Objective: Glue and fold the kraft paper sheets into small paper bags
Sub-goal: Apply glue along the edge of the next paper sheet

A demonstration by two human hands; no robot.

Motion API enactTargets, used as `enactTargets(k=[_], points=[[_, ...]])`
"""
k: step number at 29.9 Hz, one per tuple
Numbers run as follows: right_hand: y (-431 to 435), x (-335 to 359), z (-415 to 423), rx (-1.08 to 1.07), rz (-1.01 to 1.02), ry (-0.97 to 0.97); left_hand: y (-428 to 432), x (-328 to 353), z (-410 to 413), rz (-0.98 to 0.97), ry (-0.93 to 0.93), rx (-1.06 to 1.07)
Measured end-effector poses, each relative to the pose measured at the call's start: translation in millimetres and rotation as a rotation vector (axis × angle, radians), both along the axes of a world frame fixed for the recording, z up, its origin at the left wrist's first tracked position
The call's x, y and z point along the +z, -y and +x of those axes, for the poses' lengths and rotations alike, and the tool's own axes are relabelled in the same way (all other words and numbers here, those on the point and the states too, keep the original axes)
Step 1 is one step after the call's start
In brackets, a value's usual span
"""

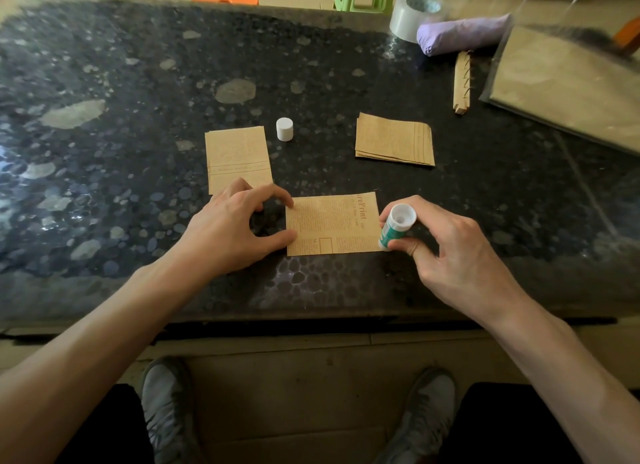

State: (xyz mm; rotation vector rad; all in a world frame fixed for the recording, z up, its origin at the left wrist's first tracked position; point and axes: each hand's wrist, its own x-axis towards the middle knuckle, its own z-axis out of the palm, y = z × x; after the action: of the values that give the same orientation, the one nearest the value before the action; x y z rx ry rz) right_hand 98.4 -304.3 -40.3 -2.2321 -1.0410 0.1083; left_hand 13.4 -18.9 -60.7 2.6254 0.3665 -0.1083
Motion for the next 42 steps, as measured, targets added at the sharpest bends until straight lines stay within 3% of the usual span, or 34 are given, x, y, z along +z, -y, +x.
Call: enactTargets(k=[4, 11, 29, 36, 42], points=[[2.8, 1.0, 3.2, -0.028, 0.028, -0.013, 0.5, -0.5, -1.2, -0.011, 0.030, 0.014], [0.3, 6.4, 15.2, -0.210, 0.320, -0.045, 0.9, -0.2, -0.6, -0.018, 0.059, 0.021], [-58.6, 2.0, 18.2, -0.286, 0.399, -0.117, -1.7, -2.8, -5.6, -0.032, 0.118, -0.014], [-60.9, 6.1, 17.6, -0.415, 0.536, -0.433, -4.7, -0.4, -6.2, -0.025, 0.116, -0.057], [-73.0, 3.2, 24.2, -0.365, 0.421, -0.553, -4.2, 2.1, -4.9, -0.023, 0.096, -0.059]])
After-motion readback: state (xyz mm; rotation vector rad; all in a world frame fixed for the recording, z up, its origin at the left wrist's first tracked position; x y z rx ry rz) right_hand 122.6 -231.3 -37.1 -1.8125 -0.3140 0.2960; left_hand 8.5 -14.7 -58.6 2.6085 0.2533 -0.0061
